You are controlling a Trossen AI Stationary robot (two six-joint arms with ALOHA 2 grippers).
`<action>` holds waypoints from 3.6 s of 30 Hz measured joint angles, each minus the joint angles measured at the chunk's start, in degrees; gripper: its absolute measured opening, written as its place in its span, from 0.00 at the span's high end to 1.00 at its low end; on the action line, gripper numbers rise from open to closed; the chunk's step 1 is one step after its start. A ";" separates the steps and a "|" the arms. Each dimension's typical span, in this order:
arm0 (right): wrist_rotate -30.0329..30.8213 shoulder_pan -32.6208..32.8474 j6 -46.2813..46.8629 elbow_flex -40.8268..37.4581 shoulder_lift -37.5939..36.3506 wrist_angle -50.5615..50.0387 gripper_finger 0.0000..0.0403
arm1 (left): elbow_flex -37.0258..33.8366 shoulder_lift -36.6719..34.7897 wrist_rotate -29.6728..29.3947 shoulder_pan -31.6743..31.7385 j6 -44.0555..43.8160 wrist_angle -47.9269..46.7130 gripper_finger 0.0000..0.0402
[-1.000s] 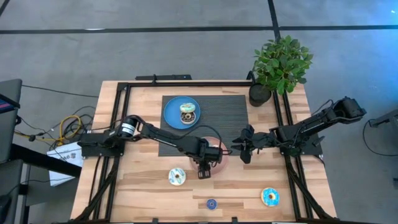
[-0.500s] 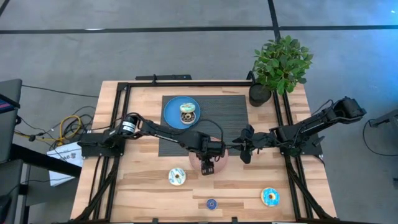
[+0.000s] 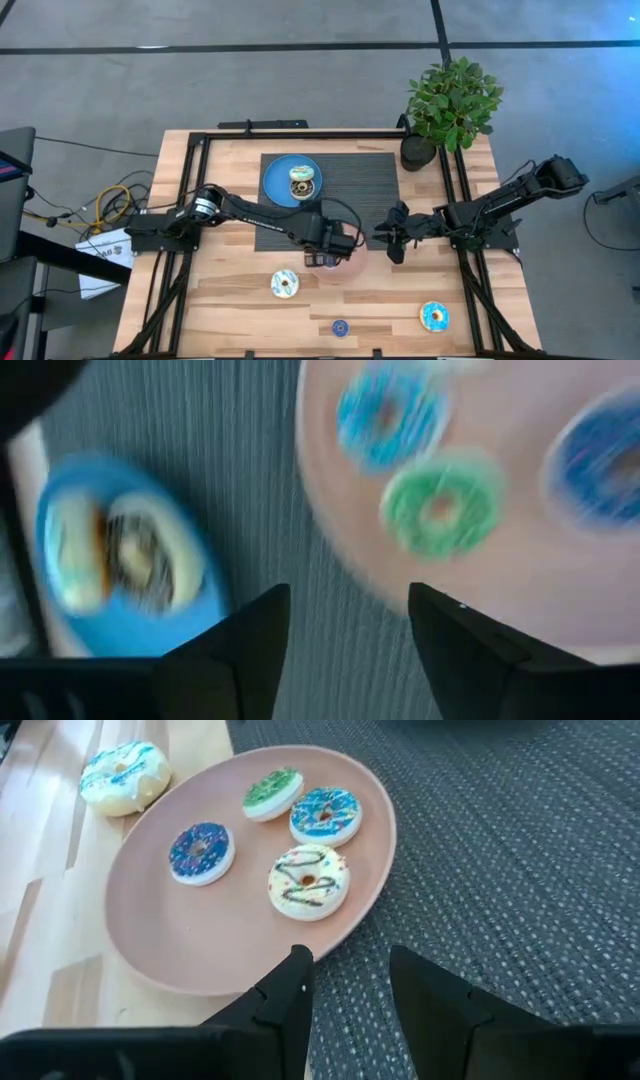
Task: Pick & Place donuts
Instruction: Put the large white donut on the blue plate
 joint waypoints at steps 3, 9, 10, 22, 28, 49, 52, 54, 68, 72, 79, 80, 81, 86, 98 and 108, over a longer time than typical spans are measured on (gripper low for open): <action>0.00 1.01 0.00 0.00 0.00 -0.12 0.69 | -1.99 -1.01 -5.30 -0.37 -3.76 -5.46 0.54; 0.04 2.84 0.04 -0.02 0.00 -0.35 0.69 | -11.36 -8.88 -9.24 -1.92 -9.77 -6.42 0.60; 0.04 3.01 0.04 -0.02 0.00 -0.21 0.69 | -13.47 -10.91 -9.39 -2.19 -11.33 -6.09 0.60; 0.54 3.09 2.15 -0.02 0.00 1.72 0.69 | -44.03 -37.55 -10.02 -7.92 -27.68 13.30 0.60; 0.66 3.08 2.10 -0.02 0.00 5.46 0.69 | -54.90 -43.13 -8.29 -10.72 -25.54 28.94 0.60; 0.69 3.07 1.05 -0.02 0.00 6.92 0.69 | -58.16 -41.72 19.23 -12.54 -11.26 53.08 0.60; 1.51 3.07 1.05 -0.02 0.00 6.82 0.69 | -56.93 -39.60 17.31 -13.25 -10.88 52.30 0.60; 1.78 2.93 1.03 -0.02 0.00 7.02 0.69 | -55.71 -37.88 16.92 -13.43 -10.94 49.52 0.60; 1.73 2.69 1.47 0.15 6.04 9.66 0.69 | -50.05 -32.50 17.11 -13.51 -11.38 43.40 0.60; 1.72 2.56 1.07 0.39 5.49 10.77 0.69 | -50.14 -31.30 18.26 -13.64 -11.53 43.37 0.60; 1.68 2.26 1.05 0.24 5.51 9.87 0.69 | -50.10 -27.48 20.73 -13.64 -11.51 45.13 0.60; 1.70 2.26 1.04 0.25 5.53 10.11 0.69 | -50.10 -27.11 20.92 -13.64 -11.51 45.13 0.60; 1.68 2.26 1.05 0.26 5.52 10.04 0.69 | -50.10 -26.84 21.12 -13.64 -11.52 45.34 0.60; 1.66 2.26 1.05 0.26 5.49 10.36 0.69 | -50.10 -26.10 21.04 -13.62 -11.29 45.85 0.60; 1.65 2.26 1.05 0.26 5.49 10.33 0.69 | -47.68 -26.10 19.57 -13.29 -10.45 43.09 0.60; 1.60 2.26 1.05 0.26 5.49 10.33 0.69 | -45.94 -25.88 20.51 -13.27 -11.14 38.21 0.58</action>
